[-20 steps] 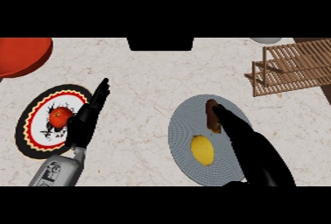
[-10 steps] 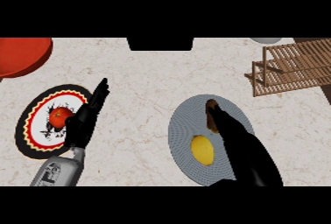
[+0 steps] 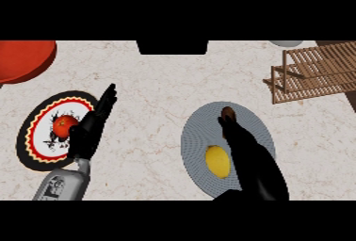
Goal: Pick the lemon from the placemat and place it in the tiered shelf
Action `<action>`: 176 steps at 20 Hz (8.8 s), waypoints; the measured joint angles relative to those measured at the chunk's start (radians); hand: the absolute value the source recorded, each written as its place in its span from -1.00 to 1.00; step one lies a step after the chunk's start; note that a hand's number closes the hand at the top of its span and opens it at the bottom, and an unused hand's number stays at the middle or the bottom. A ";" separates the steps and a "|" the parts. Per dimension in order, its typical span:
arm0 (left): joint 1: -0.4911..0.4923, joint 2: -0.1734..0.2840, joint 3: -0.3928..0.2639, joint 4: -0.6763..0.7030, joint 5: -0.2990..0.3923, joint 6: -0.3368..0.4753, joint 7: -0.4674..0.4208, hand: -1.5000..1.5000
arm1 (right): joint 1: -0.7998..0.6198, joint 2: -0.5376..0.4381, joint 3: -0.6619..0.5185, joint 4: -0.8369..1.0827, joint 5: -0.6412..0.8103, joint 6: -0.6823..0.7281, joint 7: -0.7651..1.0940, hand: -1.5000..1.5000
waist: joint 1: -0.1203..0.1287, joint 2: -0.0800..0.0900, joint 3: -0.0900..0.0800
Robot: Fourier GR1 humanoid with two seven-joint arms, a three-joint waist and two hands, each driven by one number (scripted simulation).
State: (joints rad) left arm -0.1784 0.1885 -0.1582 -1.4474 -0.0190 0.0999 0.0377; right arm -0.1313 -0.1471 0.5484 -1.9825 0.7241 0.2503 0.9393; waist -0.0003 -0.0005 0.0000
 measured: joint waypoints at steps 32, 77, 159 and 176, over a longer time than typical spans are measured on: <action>-0.001 -0.083 0.103 0.022 -0.094 -0.089 -0.024 0.00 | 0.038 0.117 -0.083 0.294 0.192 -0.012 -0.192 -1.00 | 0.000 0.000 0.000; 0.022 -0.115 0.141 -0.008 -0.137 -0.110 -0.020 0.00 | 0.327 -0.136 -0.577 -0.239 -0.325 0.022 -0.670 1.00 | -0.014 -0.002 0.000; -0.025 -0.136 0.147 0.020 -0.151 -0.131 -0.012 0.00 | -0.854 -0.650 -1.029 1.494 -0.238 -0.634 -1.149 -1.00 | 0.020 0.007 0.001; -0.016 -0.125 0.160 0.020 -0.144 -0.140 -0.023 0.00 | -0.952 -0.730 -1.164 1.499 -0.470 -0.434 -1.105 -1.00 | 0.008 0.002 0.000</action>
State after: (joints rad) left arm -0.1940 0.0635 0.0019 -1.4270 -0.1630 -0.0397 0.0144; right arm -1.0832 -0.8769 -0.6154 -0.4839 0.2546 -0.1835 -0.1655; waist 0.0079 0.0016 0.0002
